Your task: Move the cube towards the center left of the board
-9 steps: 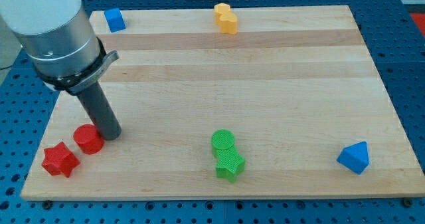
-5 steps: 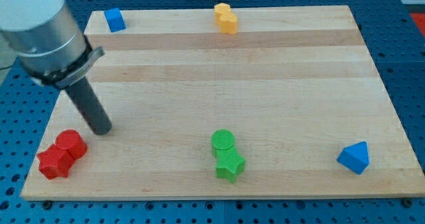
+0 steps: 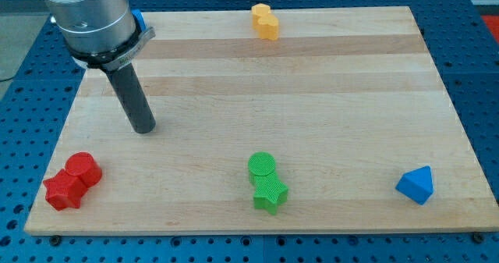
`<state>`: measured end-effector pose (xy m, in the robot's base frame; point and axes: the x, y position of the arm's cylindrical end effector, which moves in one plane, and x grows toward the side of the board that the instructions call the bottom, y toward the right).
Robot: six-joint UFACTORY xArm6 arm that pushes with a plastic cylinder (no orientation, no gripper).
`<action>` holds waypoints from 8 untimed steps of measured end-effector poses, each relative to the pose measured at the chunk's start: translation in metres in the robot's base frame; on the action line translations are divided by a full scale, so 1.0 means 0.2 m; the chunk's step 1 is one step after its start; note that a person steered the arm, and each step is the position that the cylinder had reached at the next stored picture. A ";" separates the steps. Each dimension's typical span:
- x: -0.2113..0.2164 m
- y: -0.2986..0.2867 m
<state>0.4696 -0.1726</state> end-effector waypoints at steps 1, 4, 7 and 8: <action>0.00 0.04; -0.74 0.26; -1.39 -0.08; -1.39 -0.35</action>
<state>0.1920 -0.2421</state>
